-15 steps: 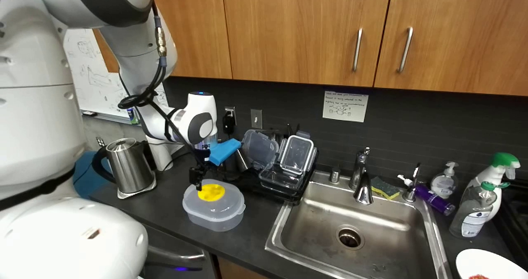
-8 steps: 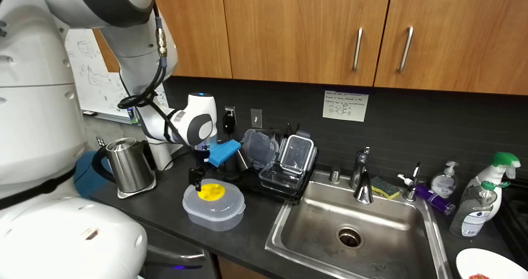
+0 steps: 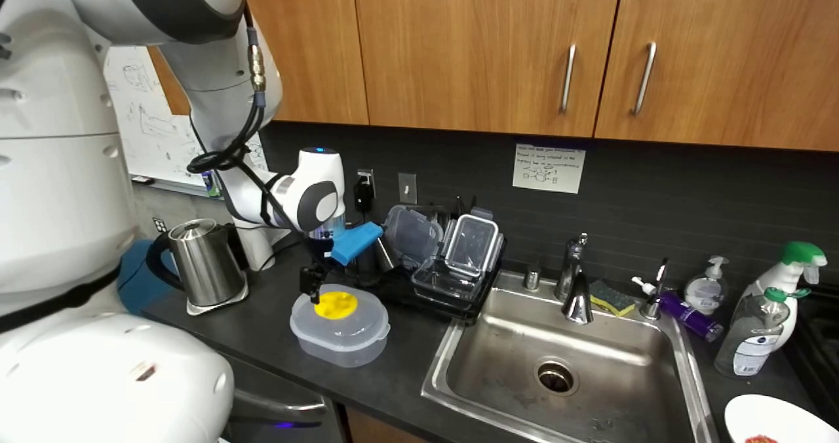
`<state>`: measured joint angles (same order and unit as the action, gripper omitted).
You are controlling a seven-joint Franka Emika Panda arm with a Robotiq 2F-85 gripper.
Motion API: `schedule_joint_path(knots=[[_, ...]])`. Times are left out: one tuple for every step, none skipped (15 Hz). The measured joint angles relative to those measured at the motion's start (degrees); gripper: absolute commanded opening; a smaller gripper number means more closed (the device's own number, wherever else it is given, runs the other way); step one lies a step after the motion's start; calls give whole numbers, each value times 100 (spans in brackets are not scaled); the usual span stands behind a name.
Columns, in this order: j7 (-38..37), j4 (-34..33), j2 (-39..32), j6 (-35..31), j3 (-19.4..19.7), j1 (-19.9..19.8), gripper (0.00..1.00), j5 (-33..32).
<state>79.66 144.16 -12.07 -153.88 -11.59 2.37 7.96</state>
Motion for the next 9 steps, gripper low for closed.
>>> schedule_joint_path(knots=[[-3, 0, 0, 5, 0, 0, 100, 0], [-25, -2, -2, 6, 0, 0, 100, -4], [-60, -6, -4, 11, 3, 0, 100, -14], [-119, -12, -8, 25, 11, 0, 100, -33], [-186, -18, -15, 43, 25, 0, 100, -69], [-265, -23, -25, 70, 46, 0, 100, -115], [-342, -27, -36, 104, 73, 0, 100, -160], [-439, -28, -45, 138, 107, 0, 100, -230], [-520, -30, -52, 182, 142, 0, 100, -296]])
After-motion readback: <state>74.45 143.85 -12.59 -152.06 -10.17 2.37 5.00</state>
